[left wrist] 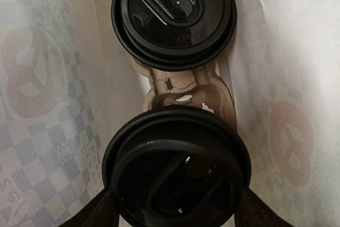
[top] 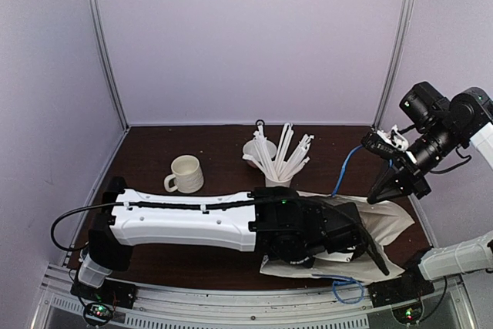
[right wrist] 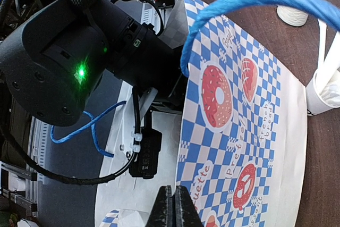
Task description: Pack the takeout coffee
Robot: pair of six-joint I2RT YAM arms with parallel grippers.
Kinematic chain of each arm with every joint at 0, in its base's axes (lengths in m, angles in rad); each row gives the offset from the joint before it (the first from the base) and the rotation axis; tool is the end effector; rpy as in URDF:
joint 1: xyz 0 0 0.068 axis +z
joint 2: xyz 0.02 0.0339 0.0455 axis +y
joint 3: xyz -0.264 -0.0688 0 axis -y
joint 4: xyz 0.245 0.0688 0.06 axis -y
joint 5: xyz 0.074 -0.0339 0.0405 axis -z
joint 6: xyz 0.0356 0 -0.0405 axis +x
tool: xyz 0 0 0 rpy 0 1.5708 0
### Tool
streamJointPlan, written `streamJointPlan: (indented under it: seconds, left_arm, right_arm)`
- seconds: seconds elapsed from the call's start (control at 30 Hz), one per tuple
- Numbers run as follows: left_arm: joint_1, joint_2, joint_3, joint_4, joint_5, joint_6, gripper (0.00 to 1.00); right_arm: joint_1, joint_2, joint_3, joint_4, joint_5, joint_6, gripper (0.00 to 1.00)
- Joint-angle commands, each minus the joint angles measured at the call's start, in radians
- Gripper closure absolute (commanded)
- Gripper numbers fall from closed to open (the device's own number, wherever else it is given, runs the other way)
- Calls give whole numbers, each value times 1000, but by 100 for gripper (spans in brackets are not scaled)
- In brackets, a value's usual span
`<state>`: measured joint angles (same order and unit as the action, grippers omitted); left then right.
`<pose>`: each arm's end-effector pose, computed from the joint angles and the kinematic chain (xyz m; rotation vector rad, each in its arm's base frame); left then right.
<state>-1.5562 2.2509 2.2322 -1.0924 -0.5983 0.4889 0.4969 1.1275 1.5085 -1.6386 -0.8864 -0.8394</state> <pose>0.0270 -0.4776 0.2815 1.9821 1.4159 0.3559 0.1113 0.0918 0.4070 -1.6822 1.8314 1.0932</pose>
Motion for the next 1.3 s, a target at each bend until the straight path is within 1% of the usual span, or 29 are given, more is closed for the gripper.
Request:
streamJointPlan:
  seconds: [0.0,0.2,0.5,0.7,0.8,1.0,1.27]
  left_arm:
    - [22,16,-4,36,-17,10,49]
    - [47,36,-6,48,-7,7,49]
    - [77,54,16,41,74,1,49]
    - [82,51,-6,98,41,13,49]
    - [82,38,-6,129,33,17,52]
    - [82,-31,-68,209,34,24,52]
    - [83,-75,-83,222,62,-5,52]
  right_arm:
    - [9,3,17,-79,-15,-20,100]
    - [11,3,10,-67,1,-13,100]
    - [9,-3,3,-45,22,17,100]
    - [9,-6,2,-36,28,25,100]
    - [9,-5,1,-38,35,25,100]
    - [9,-9,0,-40,33,22,100]
    - [9,-8,6,-50,32,17,100]
